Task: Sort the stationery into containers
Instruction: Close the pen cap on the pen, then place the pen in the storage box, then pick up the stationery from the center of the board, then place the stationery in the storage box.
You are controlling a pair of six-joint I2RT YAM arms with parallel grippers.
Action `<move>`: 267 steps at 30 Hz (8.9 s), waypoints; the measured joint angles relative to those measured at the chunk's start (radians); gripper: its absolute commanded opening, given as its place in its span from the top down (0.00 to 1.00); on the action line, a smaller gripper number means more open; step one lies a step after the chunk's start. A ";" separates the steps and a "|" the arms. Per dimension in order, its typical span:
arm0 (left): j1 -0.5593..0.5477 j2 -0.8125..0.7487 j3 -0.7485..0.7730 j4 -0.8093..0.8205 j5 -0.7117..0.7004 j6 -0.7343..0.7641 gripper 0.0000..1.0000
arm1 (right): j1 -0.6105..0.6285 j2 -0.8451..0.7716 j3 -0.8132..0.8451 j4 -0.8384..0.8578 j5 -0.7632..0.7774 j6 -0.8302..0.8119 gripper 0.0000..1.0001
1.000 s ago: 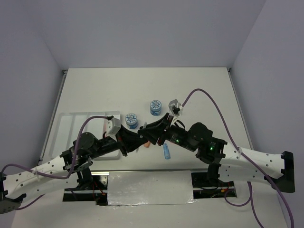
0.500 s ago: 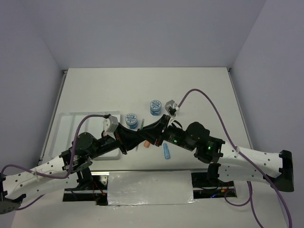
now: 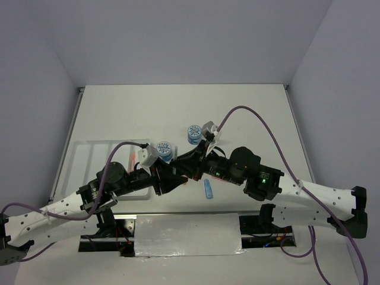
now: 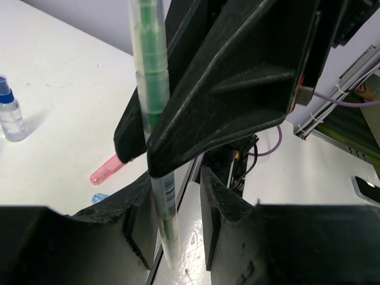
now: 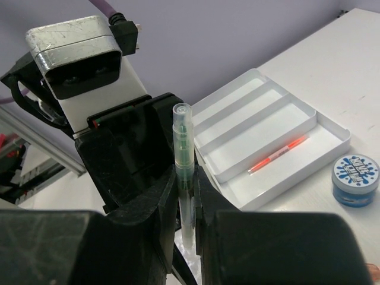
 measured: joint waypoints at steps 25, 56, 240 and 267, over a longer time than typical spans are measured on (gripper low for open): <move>-0.001 -0.029 0.025 -0.120 -0.053 0.023 0.73 | 0.005 0.040 0.068 -0.165 -0.044 -0.100 1.00; -0.004 -0.028 0.029 -0.105 0.042 0.049 1.00 | 0.005 0.006 0.079 -0.172 -0.047 -0.116 0.38; 0.816 0.654 0.603 -0.864 -0.635 -0.144 1.00 | -0.127 -0.531 -0.027 -0.587 0.388 -0.060 0.00; 0.998 0.711 0.398 -0.779 -0.506 -0.168 0.40 | -0.127 -0.507 -0.030 -0.582 0.357 -0.061 0.00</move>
